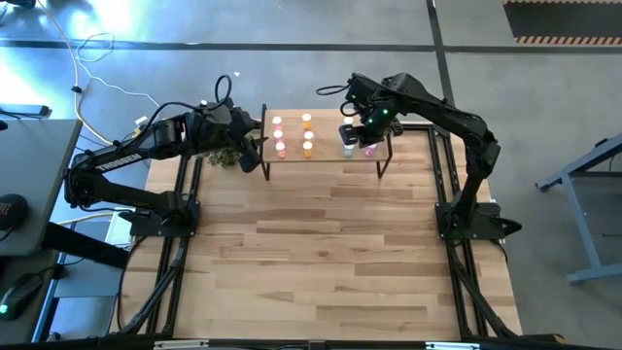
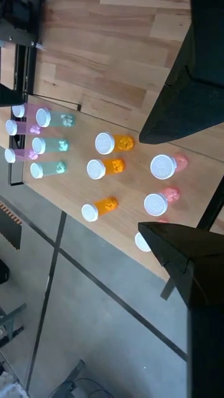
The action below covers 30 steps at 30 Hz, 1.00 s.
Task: Pick and place medicine bottles onto shelf by color
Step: Adjust the pill bottles
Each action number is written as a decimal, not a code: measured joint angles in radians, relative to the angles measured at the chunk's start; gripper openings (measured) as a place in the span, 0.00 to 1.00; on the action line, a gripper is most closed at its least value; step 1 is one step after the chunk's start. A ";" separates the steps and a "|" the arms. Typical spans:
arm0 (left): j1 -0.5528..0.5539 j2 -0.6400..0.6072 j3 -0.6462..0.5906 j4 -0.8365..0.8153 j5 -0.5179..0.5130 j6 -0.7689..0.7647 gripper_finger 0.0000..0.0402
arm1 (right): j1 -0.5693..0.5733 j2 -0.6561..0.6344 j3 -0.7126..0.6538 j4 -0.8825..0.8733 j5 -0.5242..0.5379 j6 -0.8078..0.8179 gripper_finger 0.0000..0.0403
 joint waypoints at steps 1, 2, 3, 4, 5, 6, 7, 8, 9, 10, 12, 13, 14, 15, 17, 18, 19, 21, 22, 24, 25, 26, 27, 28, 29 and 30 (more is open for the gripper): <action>0.000 0.000 0.000 0.000 0.000 0.002 0.51 | 0.000 0.000 0.000 0.000 0.001 0.000 0.02; 0.000 0.000 0.000 0.000 0.000 0.002 0.51 | 0.000 0.000 0.000 0.000 0.001 0.003 0.02; 0.000 0.000 0.000 0.000 0.000 0.002 0.51 | 0.000 0.000 0.000 0.000 0.001 0.009 0.01; 0.000 0.000 0.000 0.000 0.000 0.002 0.51 | 0.000 0.000 0.000 0.000 0.001 0.010 0.01; 0.000 0.000 0.000 0.000 0.000 0.002 0.51 | 0.000 0.000 0.000 0.000 0.001 0.010 0.01; 0.000 0.000 0.000 0.001 0.000 0.002 0.51 | 0.000 0.000 0.000 -0.001 0.001 0.010 0.01; 0.000 0.000 0.000 0.003 0.000 0.002 0.51 | 0.000 0.000 0.000 -0.003 0.001 0.010 0.01; 0.000 0.000 0.000 0.006 0.000 0.002 0.51 | 0.000 0.000 0.000 -0.004 0.001 0.010 0.01; 0.000 0.000 0.000 0.009 0.000 0.002 0.51 | 0.000 0.000 0.000 -0.007 0.004 0.010 0.01; 0.000 0.000 0.000 0.011 0.000 0.002 0.51 | 0.000 0.002 0.000 -0.012 0.008 0.010 0.01; 0.000 0.000 0.000 0.015 0.000 0.002 0.51 | -0.002 0.016 0.000 -0.025 0.010 0.008 0.01; 0.000 0.000 0.000 0.016 0.000 0.002 0.51 | -0.003 0.027 0.000 -0.028 0.011 -0.002 0.01; 0.000 0.000 0.000 0.016 0.000 0.002 0.51 | -0.004 0.039 0.000 -0.026 0.011 -0.016 0.01; 0.000 0.000 0.000 0.016 0.000 0.002 0.51 | -0.004 0.048 -0.001 -0.025 0.013 -0.031 0.01; 0.000 0.000 0.000 0.017 0.000 0.002 0.51 | -0.004 0.058 -0.001 -0.025 0.028 -0.033 0.01; 0.000 0.000 0.000 0.016 0.000 0.002 0.51 | -0.004 0.058 -0.001 -0.025 0.031 -0.034 0.01; 0.000 0.000 0.000 0.016 0.000 0.002 0.51 | -0.004 0.058 -0.001 -0.027 0.031 -0.034 0.01; 0.000 0.000 0.000 0.016 0.000 0.002 0.51 | -0.004 0.060 -0.001 -0.027 0.036 -0.034 0.01; 0.000 0.000 0.000 0.016 0.000 0.001 0.51 | -0.004 0.061 -0.001 -0.027 0.042 -0.034 0.01; 0.000 0.000 0.000 0.016 0.000 0.002 0.51 | -0.006 0.061 -0.001 -0.033 0.053 -0.031 0.01; 0.000 0.000 0.000 0.016 0.000 0.002 0.51 | -0.006 0.061 -0.001 -0.042 0.054 -0.029 0.01; 0.000 0.000 0.000 0.016 0.000 0.001 0.51 | -0.006 0.061 -0.001 -0.052 0.057 -0.029 0.01; 0.000 0.000 0.000 0.017 0.000 0.001 0.51 | -0.006 0.061 -0.001 -0.058 0.062 -0.028 0.01; 0.000 0.000 0.000 0.016 0.000 0.002 0.51 | -0.006 0.061 -0.001 -0.060 0.066 -0.027 0.01; 0.000 0.000 0.000 0.017 0.000 0.002 0.51 | -0.006 0.061 -0.001 -0.062 0.068 -0.027 0.01; 0.000 0.000 0.000 0.017 0.000 0.002 0.51 | -0.006 0.061 -0.001 -0.062 0.068 -0.026 0.01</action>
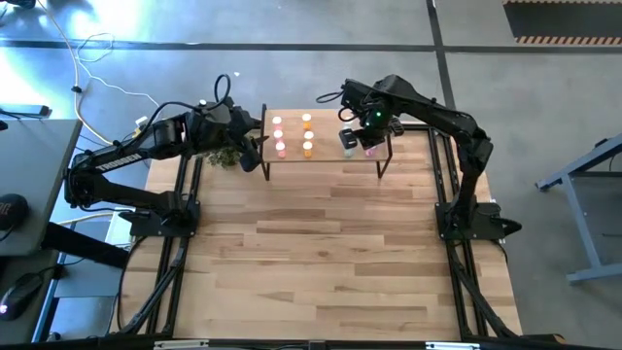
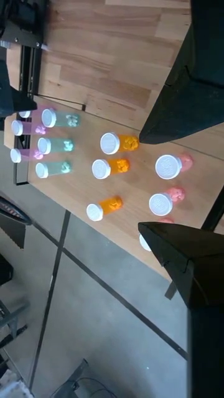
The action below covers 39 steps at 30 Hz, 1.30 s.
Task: Pick and place medicine bottles onto shelf by color
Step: Adjust the pill bottles
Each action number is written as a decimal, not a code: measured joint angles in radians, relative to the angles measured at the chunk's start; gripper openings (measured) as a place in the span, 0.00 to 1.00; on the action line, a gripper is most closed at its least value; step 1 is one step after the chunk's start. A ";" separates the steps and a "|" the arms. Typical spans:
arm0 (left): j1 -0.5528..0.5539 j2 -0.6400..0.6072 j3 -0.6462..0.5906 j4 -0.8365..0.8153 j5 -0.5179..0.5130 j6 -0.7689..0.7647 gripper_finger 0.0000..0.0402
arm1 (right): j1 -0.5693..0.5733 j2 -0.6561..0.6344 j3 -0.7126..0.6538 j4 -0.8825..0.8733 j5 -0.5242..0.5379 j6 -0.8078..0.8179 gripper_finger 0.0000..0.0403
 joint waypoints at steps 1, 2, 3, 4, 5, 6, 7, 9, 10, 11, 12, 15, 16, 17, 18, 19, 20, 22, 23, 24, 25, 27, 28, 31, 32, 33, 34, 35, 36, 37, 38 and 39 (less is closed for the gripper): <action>0.000 0.000 0.000 0.002 0.000 0.000 0.51 | 0.000 0.000 0.000 0.000 0.000 0.003 0.01; 0.000 0.000 0.000 0.005 0.000 -0.001 0.51 | 0.000 0.000 0.000 -0.001 0.000 0.009 0.01; 0.000 0.000 0.000 0.007 0.000 0.000 0.51 | 0.000 0.000 0.000 0.000 0.002 0.010 0.01; 0.000 0.000 0.000 0.008 0.000 0.000 0.51 | 0.000 0.000 0.000 -0.001 0.007 0.011 0.01; 0.000 0.000 0.000 0.008 0.000 0.000 0.51 | 0.000 0.000 0.000 -0.001 0.009 0.018 0.01; 0.000 0.000 0.000 0.008 0.000 0.000 0.51 | 0.000 0.000 0.000 -0.003 0.012 0.018 0.01; 0.000 0.000 0.000 0.008 0.000 0.000 0.51 | 0.000 0.000 0.000 -0.005 0.015 0.019 0.01; 0.000 0.000 0.000 0.008 0.000 0.000 0.51 | 0.000 0.000 0.000 -0.013 0.016 0.026 0.01; 0.000 0.000 0.000 0.008 0.000 0.000 0.51 | 0.000 0.000 0.000 -0.017 0.019 0.029 0.01; 0.000 0.000 0.000 0.008 0.000 0.000 0.51 | 0.000 0.000 0.000 -0.021 0.024 0.031 0.01; 0.000 0.000 0.000 0.008 0.000 0.000 0.51 | 0.000 0.000 0.000 -0.026 0.032 0.041 0.01; 0.000 0.000 0.000 0.008 0.000 0.000 0.51 | 0.000 -0.001 0.000 -0.027 0.041 0.048 0.01; 0.000 0.000 0.000 0.008 0.000 0.000 0.51 | 0.000 -0.001 0.000 -0.027 0.042 0.048 0.01; 0.000 0.000 0.000 0.008 0.000 0.000 0.51 | 0.000 -0.001 0.000 -0.027 0.042 0.051 0.01; 0.000 0.000 0.000 0.008 0.000 0.000 0.51 | 0.000 -0.001 0.000 -0.027 0.042 0.056 0.01; 0.000 0.000 0.000 0.008 0.000 0.000 0.51 | 0.000 -0.001 0.000 -0.027 0.042 0.061 0.01; 0.000 0.000 0.000 0.008 0.000 0.000 0.51 | 0.000 -0.001 0.000 -0.027 0.044 0.063 0.01; 0.000 0.000 0.000 0.008 0.000 0.000 0.51 | 0.000 -0.001 0.000 -0.027 0.046 0.071 0.01; 0.000 0.000 0.000 0.008 0.000 0.000 0.51 | 0.000 -0.001 0.000 -0.027 0.046 0.074 0.01; 0.000 0.000 0.000 0.008 0.000 0.000 0.51 | 0.000 -0.001 0.000 -0.027 0.046 0.074 0.01; 0.000 0.000 0.000 0.008 0.000 0.000 0.51 | 0.001 -0.001 0.000 -0.027 0.046 0.075 0.01; 0.000 0.000 0.000 0.008 0.000 0.000 0.51 | 0.001 -0.001 0.000 -0.027 0.047 0.082 0.01; 0.000 0.000 0.000 0.008 0.000 0.000 0.51 | 0.001 -0.001 0.000 -0.027 0.047 0.081 0.01; 0.000 0.000 0.000 0.008 0.000 0.000 0.51 | 0.001 -0.002 0.000 -0.027 0.057 0.087 0.01; 0.000 0.000 0.000 0.008 0.000 0.000 0.51 | 0.001 -0.002 0.000 -0.027 0.062 0.089 0.01; 0.000 0.000 0.000 0.008 0.000 0.000 0.51 | 0.001 -0.002 0.000 -0.027 0.063 0.089 0.01; 0.000 0.000 0.000 0.008 0.000 0.000 0.51 | 0.001 -0.002 0.000 -0.027 0.063 0.089 0.01; 0.000 0.000 0.000 0.008 0.000 0.000 0.51 | 0.001 -0.002 0.000 -0.027 0.064 0.089 0.01; 0.000 0.000 0.000 0.008 0.000 0.000 0.51 | 0.001 -0.002 0.001 -0.027 0.064 0.088 0.01; 0.000 0.000 0.000 0.008 0.000 0.000 0.51 | 0.001 -0.002 0.001 -0.027 0.064 0.086 0.01; 0.000 0.000 0.000 0.008 0.000 0.000 0.51 | 0.001 -0.002 0.002 -0.027 0.064 0.084 0.01; 0.000 0.000 0.000 0.008 0.000 0.000 0.51 | 0.001 -0.002 0.002 -0.027 0.064 0.081 0.01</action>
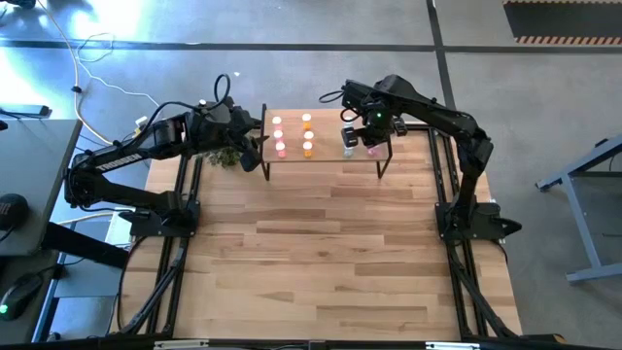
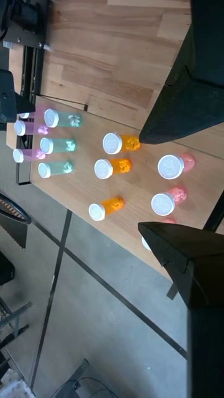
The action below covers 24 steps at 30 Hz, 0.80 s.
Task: Pick and place medicine bottles onto shelf by color
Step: Adjust the pill bottles
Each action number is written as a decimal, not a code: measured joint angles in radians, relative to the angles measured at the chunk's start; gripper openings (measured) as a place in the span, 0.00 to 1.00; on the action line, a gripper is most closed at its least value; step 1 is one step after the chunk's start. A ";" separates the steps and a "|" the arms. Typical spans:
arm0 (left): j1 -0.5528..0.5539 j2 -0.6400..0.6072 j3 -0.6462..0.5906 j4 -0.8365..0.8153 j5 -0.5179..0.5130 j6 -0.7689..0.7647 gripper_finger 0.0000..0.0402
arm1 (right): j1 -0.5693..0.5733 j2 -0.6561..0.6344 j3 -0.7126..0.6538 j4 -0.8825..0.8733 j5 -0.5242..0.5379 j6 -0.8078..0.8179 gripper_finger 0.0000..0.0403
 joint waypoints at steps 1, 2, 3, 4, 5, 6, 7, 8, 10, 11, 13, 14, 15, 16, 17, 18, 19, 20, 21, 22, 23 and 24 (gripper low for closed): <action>0.000 0.000 0.000 0.000 0.000 0.000 0.51 | 0.000 0.000 0.000 0.000 0.001 0.000 0.01; 0.000 0.000 0.000 0.000 0.000 0.000 0.51 | 0.000 0.000 0.000 0.000 0.001 -0.001 0.01; 0.000 0.000 0.000 0.000 0.000 0.000 0.51 | 0.000 0.000 0.000 0.000 0.001 -0.003 0.01; 0.000 0.000 0.000 0.000 0.000 0.000 0.51 | 0.000 0.000 0.000 0.000 0.001 -0.006 0.01; 0.000 0.000 0.000 0.000 0.000 0.000 0.51 | 0.000 0.000 0.000 0.000 0.001 -0.012 0.01; 0.000 0.000 0.000 0.000 0.000 0.000 0.51 | 0.000 0.000 0.000 0.000 0.000 -0.019 0.01; 0.000 0.000 0.000 0.000 0.000 0.000 0.51 | 0.000 0.000 0.000 0.000 0.000 -0.023 0.01; 0.000 0.000 0.000 0.000 0.000 0.000 0.51 | 0.001 0.000 0.000 0.000 0.000 -0.028 0.01; 0.000 0.000 0.000 0.000 0.000 0.000 0.51 | 0.008 0.000 0.004 0.000 -0.001 -0.029 0.01; 0.000 0.000 0.000 0.000 0.000 0.000 0.51 | 0.013 0.000 0.008 0.000 0.000 -0.029 0.01; 0.000 0.000 0.000 0.000 0.000 0.000 0.51 | 0.030 0.000 0.018 0.000 -0.001 -0.030 0.01; 0.000 0.000 0.000 0.000 0.000 0.000 0.51 | 0.038 -0.001 0.025 0.000 -0.003 -0.030 0.01; 0.000 0.000 0.000 0.000 0.000 0.000 0.51 | 0.045 -0.002 0.034 0.000 -0.004 -0.030 0.01; 0.000 0.000 0.000 0.000 0.000 0.000 0.51 | 0.052 -0.005 0.046 0.000 -0.003 -0.030 0.01; 0.000 0.000 0.000 0.000 0.000 0.000 0.51 | 0.058 -0.010 0.059 0.000 0.003 -0.038 0.01; 0.000 0.000 0.000 0.000 0.000 0.000 0.51 | 0.063 -0.018 0.070 0.001 0.019 -0.045 0.01; 0.000 0.000 0.000 0.000 0.000 0.000 0.51 | 0.066 -0.029 0.080 0.001 0.042 -0.049 0.01; 0.000 0.000 0.000 0.000 0.000 0.000 0.51 | 0.067 -0.042 0.087 0.001 0.064 -0.060 0.01; 0.000 0.000 0.000 0.000 0.000 -0.001 0.51 | 0.068 -0.057 0.092 0.001 0.085 -0.070 0.01; 0.000 0.000 0.000 0.000 0.000 0.000 0.51 | 0.073 -0.074 0.094 0.001 0.111 -0.080 0.01; 0.000 0.000 0.000 0.000 0.000 0.000 0.51 | 0.078 -0.092 0.094 0.000 0.139 -0.089 0.01; 0.000 0.000 0.000 0.000 0.000 0.000 0.51 | 0.084 -0.113 0.090 0.002 0.170 -0.093 0.01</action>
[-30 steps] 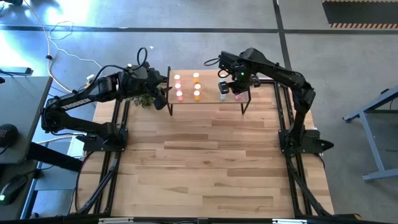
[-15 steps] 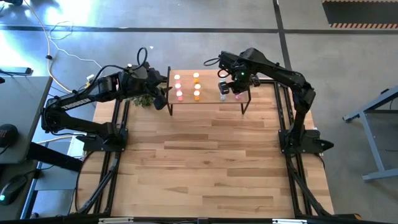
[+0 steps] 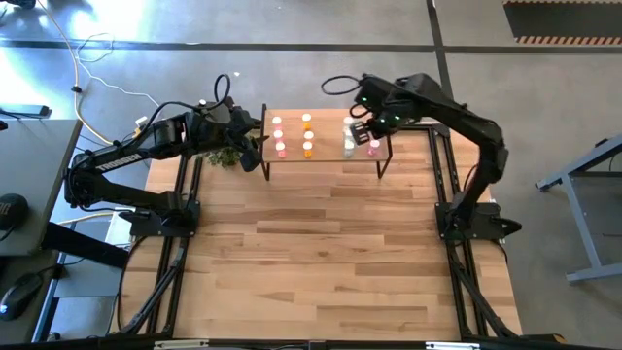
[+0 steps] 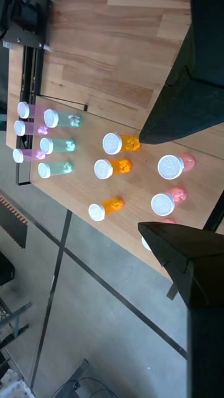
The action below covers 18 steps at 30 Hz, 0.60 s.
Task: Pick and place medicine bottles onto shelf by color
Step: Adjust the pill bottles
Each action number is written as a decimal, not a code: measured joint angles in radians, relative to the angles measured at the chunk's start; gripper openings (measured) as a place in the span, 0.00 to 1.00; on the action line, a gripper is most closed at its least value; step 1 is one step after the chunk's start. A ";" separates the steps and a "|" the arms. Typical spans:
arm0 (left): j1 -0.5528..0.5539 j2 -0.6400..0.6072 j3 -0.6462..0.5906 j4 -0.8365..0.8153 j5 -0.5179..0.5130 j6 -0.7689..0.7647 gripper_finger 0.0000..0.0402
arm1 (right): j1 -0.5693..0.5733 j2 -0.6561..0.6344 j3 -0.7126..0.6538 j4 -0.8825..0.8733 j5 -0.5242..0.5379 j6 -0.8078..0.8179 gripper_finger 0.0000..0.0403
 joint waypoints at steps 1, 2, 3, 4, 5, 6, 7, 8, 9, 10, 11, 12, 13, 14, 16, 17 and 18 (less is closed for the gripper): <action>0.000 0.000 0.000 0.000 0.000 0.000 0.51 | 0.007 -0.019 -0.005 -0.003 0.025 -0.001 0.01; 0.000 0.000 0.000 0.000 0.000 0.000 0.51 | 0.016 -0.039 -0.013 -0.002 0.048 0.001 0.01; 0.000 0.000 0.000 0.000 0.000 0.000 0.51 | 0.025 -0.059 -0.024 -0.001 0.072 0.004 0.01; 0.000 0.000 0.000 0.000 0.000 0.000 0.51 | 0.036 -0.079 -0.040 0.002 0.098 0.006 0.01; 0.000 0.000 0.000 0.000 0.000 -0.001 0.51 | 0.046 -0.102 -0.062 0.008 0.117 0.012 0.01; 0.000 0.000 0.000 0.000 0.000 -0.003 0.51 | 0.054 -0.128 -0.091 0.017 0.125 0.026 0.01; 0.000 0.000 0.000 -0.001 0.000 -0.003 0.51 | 0.061 -0.156 -0.129 0.031 0.127 0.036 0.00; 0.000 0.000 0.000 -0.001 0.000 -0.003 0.51 | 0.070 -0.185 -0.171 0.053 0.127 0.049 0.00; 0.000 0.000 0.000 -0.001 0.000 -0.003 0.51 | 0.076 -0.216 -0.217 0.084 0.125 0.062 0.00; 0.000 0.000 0.000 -0.001 0.000 -0.003 0.51 | 0.080 -0.246 -0.266 0.122 0.122 0.080 0.00; 0.000 0.000 0.000 -0.001 0.000 -0.003 0.51 | 0.083 -0.276 -0.311 0.162 0.118 0.097 0.00; 0.000 0.000 0.000 -0.001 0.000 -0.003 0.51 | 0.082 -0.303 -0.353 0.202 0.108 0.113 0.00; 0.000 0.000 0.000 -0.001 0.000 -0.003 0.51 | 0.080 -0.328 -0.391 0.241 0.095 0.124 0.00; 0.000 0.000 0.000 -0.001 0.000 -0.003 0.51 | 0.079 -0.348 -0.425 0.278 0.087 0.139 0.00; 0.000 0.000 0.000 -0.001 0.004 -0.003 0.51 | 0.072 -0.373 -0.480 0.340 0.064 0.146 0.00; 0.000 0.000 0.000 -0.001 0.005 -0.003 0.51 | 0.072 -0.376 -0.498 0.366 0.053 0.154 0.00; 0.000 0.000 0.000 -0.001 0.011 -0.003 0.51 | 0.071 -0.376 -0.510 0.393 0.042 0.162 0.00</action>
